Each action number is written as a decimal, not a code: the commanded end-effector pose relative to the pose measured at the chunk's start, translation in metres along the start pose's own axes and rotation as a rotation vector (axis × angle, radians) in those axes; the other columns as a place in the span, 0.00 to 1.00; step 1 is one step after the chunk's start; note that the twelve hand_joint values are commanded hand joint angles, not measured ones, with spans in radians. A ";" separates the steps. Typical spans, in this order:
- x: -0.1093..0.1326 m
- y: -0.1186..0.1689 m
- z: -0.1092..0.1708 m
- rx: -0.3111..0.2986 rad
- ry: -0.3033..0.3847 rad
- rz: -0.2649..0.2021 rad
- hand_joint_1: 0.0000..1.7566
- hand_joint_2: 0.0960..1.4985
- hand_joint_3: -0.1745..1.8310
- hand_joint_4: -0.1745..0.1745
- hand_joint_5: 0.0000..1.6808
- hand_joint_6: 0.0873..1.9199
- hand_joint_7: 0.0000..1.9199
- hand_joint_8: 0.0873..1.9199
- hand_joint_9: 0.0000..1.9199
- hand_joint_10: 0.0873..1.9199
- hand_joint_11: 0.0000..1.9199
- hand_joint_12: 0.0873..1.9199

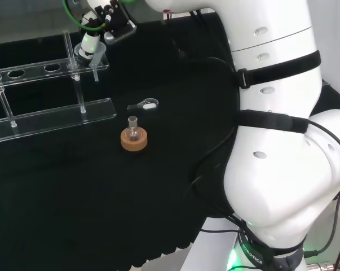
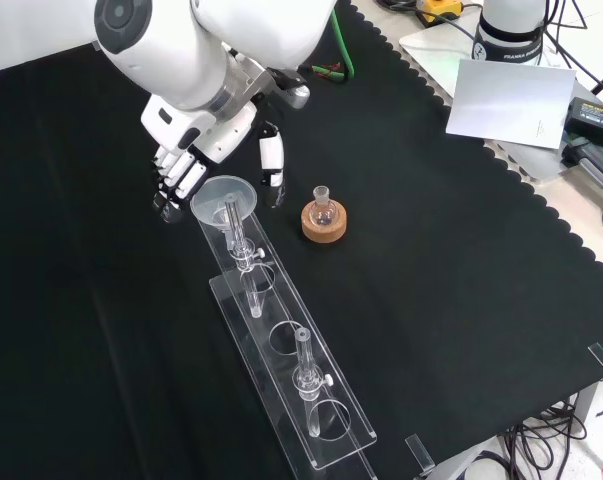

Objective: Pick up the funnel from the transparent funnel stand.

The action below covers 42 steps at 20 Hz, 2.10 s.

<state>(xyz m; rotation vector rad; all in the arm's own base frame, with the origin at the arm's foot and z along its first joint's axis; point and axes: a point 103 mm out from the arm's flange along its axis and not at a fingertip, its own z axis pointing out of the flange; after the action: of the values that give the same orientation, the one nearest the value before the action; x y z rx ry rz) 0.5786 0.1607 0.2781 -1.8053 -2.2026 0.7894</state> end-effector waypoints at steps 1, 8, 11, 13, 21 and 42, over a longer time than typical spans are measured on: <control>0.000 0.000 0.000 -0.002 -0.008 -0.006 0.32 0.47 0.15 0.54 0.00 0.00 0.00 0.12 0.06 0.39 0.13 0.71; 0.000 0.002 0.006 0.000 -0.019 -0.012 0.33 0.47 0.15 0.50 0.01 0.00 0.00 0.17 0.10 0.38 0.14 0.70; -0.001 0.003 0.006 -0.005 -0.020 -0.012 0.33 0.47 0.15 0.50 0.01 0.00 0.00 0.17 0.11 0.37 0.14 0.70; -0.002 0.003 0.006 -0.008 -0.023 -0.009 0.33 0.47 0.15 0.50 0.01 0.00 0.00 0.17 0.11 0.37 0.14 0.70; -0.003 0.006 0.008 -0.005 -0.048 -0.006 0.34 0.47 0.15 0.48 0.02 0.00 0.00 0.20 0.12 0.37 0.14 0.70; 0.002 -0.019 -0.028 -0.253 -0.163 0.100 0.40 0.52 0.21 0.37 0.33 0.03 0.29 0.38 0.35 0.28 0.19 0.67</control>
<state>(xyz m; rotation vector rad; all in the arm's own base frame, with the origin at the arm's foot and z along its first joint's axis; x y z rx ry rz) 0.5764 0.1601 0.2802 -1.9463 -2.3472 0.7818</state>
